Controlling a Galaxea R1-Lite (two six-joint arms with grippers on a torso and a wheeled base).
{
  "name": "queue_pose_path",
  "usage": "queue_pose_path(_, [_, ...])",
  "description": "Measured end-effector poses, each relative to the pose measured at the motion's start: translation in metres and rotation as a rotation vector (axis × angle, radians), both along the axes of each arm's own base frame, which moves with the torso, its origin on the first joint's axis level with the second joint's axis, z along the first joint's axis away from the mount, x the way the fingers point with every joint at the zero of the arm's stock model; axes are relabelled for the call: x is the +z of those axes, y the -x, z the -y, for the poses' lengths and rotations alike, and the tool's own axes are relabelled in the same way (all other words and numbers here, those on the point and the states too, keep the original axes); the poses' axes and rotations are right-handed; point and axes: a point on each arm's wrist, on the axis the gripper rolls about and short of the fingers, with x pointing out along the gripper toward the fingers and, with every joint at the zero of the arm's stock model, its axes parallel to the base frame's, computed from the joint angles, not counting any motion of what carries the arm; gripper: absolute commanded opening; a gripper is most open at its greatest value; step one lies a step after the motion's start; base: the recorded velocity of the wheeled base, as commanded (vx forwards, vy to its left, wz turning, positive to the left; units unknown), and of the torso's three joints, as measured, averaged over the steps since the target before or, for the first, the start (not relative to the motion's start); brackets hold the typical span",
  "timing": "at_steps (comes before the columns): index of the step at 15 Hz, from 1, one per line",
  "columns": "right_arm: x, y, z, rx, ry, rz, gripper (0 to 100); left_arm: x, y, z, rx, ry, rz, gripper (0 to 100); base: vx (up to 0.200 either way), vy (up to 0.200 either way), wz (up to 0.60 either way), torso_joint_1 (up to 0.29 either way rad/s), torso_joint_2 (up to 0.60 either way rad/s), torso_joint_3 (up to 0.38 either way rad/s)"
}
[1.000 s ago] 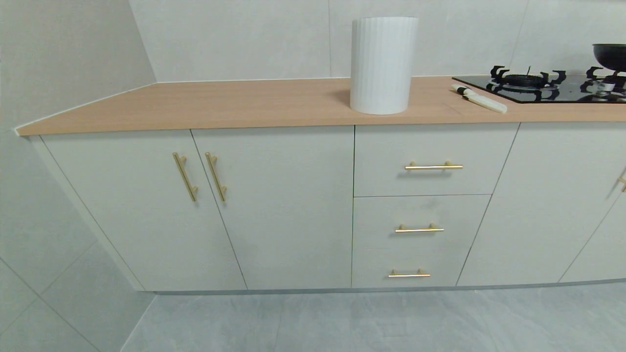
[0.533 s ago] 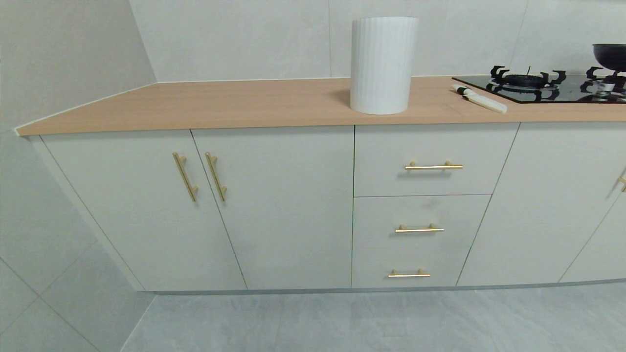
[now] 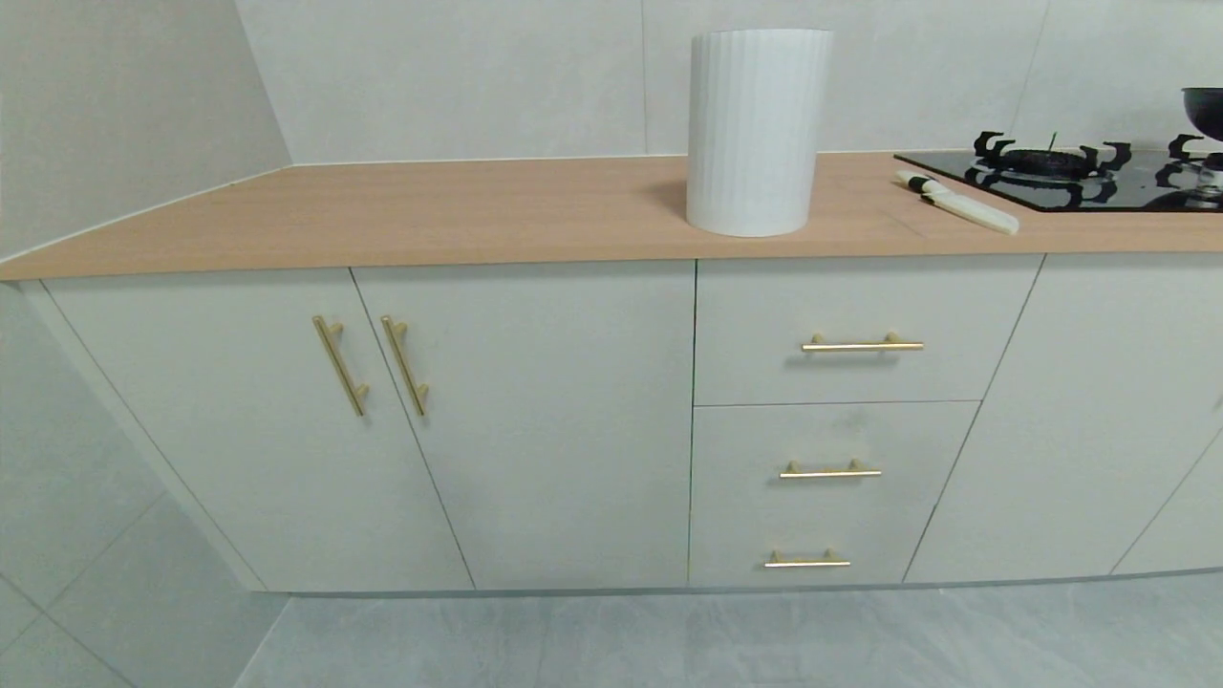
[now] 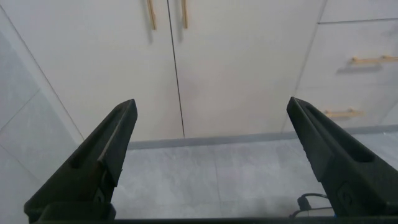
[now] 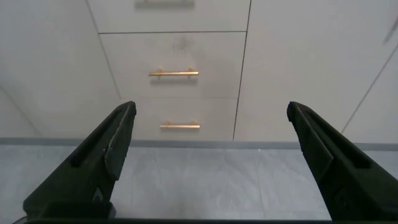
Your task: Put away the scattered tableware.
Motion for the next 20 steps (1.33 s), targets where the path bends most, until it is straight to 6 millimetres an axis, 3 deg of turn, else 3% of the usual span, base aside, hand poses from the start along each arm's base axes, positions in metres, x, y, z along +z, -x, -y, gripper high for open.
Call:
queue_pose_path(16, [0.0,0.0,0.0,0.0,0.0,0.0,100,0.0001,0.0,0.0,-0.001,0.0,0.001,100,0.2,0.0,0.0,0.002,0.0,0.001])
queue_pose_path(20, [0.0,-0.0001,0.0,0.0,0.0,-0.001,100,0.0,0.0,0.0,0.0,0.0,0.0,100,0.0,0.0,0.0,0.0,0.0,0.0])
